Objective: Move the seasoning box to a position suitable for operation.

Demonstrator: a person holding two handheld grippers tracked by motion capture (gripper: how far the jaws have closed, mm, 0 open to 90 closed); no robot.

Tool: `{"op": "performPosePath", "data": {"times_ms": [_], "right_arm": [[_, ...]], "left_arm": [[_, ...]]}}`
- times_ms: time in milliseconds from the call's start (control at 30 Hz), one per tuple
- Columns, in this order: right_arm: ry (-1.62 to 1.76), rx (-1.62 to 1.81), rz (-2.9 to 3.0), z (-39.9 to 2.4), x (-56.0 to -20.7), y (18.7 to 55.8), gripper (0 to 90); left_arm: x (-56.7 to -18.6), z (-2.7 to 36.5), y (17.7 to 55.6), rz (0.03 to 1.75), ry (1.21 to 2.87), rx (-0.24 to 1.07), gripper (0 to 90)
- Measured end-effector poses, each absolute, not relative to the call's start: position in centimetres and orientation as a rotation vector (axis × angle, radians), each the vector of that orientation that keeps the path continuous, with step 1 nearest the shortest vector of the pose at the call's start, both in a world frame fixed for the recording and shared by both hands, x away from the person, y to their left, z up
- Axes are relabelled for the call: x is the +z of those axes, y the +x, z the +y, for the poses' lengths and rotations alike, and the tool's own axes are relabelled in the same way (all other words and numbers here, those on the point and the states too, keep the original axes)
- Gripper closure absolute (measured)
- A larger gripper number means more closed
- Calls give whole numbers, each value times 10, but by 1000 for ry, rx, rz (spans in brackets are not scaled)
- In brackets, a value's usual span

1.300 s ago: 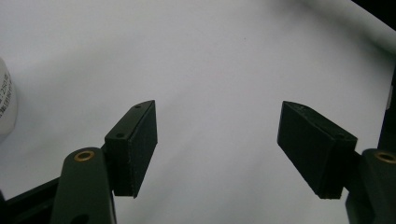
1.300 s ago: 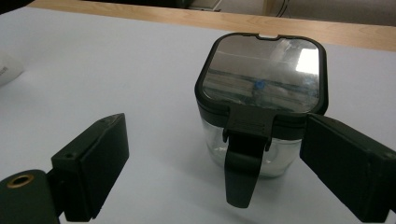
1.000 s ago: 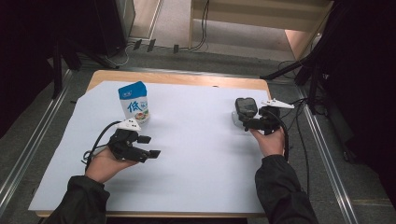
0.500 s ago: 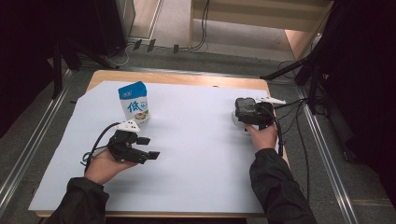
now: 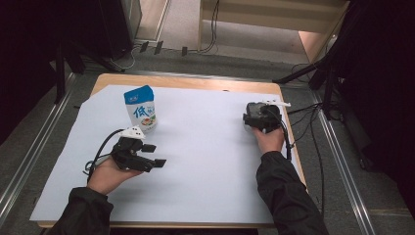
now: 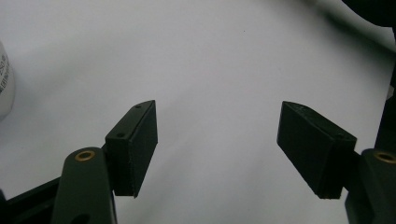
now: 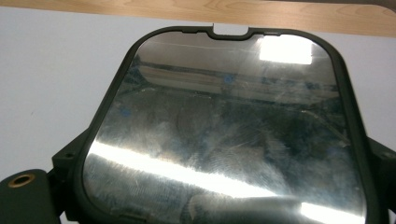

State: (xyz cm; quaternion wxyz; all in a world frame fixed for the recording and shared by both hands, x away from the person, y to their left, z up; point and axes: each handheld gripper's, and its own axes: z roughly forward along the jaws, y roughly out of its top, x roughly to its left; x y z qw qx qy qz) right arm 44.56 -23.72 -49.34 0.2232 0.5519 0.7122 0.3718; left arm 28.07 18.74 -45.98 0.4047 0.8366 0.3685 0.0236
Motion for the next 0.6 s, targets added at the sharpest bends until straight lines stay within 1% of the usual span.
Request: {"op": "performPosePath", "data": {"times_ms": [133, 267, 600], "right_arm": [[1481, 1015, 1997, -238, -492, 446, 111], [1429, 984, 1992, -239, -488, 442, 157], [1375, 1005, 2024, -240, -483, 436, 162]], "left_arm": [[-460, 188, 281, 935, 2112, 57, 300], [-460, 188, 282, 930, 2111, 55, 300], [-460, 185, 287, 924, 2116, 46, 296]]}}
